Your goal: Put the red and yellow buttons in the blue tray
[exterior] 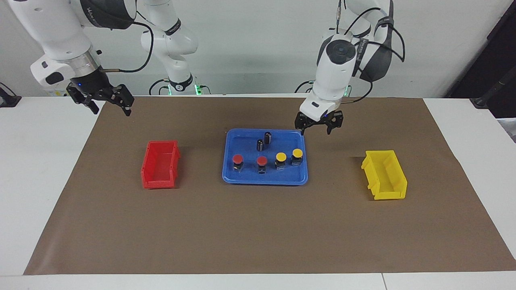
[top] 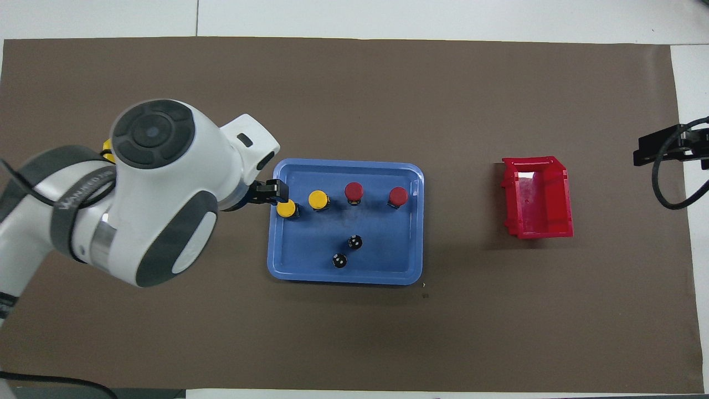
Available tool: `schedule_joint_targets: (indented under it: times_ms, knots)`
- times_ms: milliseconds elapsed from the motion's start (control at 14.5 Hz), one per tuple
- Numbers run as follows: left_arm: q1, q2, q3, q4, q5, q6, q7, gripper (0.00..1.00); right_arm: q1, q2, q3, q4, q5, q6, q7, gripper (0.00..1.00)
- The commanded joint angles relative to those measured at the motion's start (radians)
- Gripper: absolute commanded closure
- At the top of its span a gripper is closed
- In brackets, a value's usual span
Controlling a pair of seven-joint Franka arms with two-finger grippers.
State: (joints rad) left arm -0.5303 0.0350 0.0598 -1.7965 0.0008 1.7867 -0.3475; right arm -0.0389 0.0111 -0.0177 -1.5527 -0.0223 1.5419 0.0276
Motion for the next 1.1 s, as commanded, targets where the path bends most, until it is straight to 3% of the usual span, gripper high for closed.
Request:
schedule_joint_targets:
  times_ms: [0, 275, 550, 757, 1032]
  knots:
    - [0.102, -0.061, 0.002, 0.002, 0.024, -0.084, 0.125, 0.0, -0.006, -0.016, 0.004, -0.021, 0.004, 0.009, -0.025, 0.0]
    - [0.26, -0.115, 0.003, 0.008, 0.024, -0.136, 0.26, 0.0, -0.006, -0.016, 0.004, -0.021, 0.004, 0.01, -0.025, 0.0]
    - [0.384, -0.115, 0.006, 0.06, 0.019, -0.21, 0.338, 0.0, -0.006, -0.016, 0.005, -0.023, 0.004, 0.01, -0.025, 0.0]
    - [0.418, -0.115, 0.006, 0.135, 0.016, -0.271, 0.384, 0.0, -0.006, -0.016, 0.004, -0.023, 0.004, 0.01, -0.025, 0.0]
    - [0.45, -0.116, -0.006, 0.152, 0.018, -0.277, 0.392, 0.0, -0.006, -0.016, 0.004, -0.023, 0.004, 0.01, -0.025, 0.0]
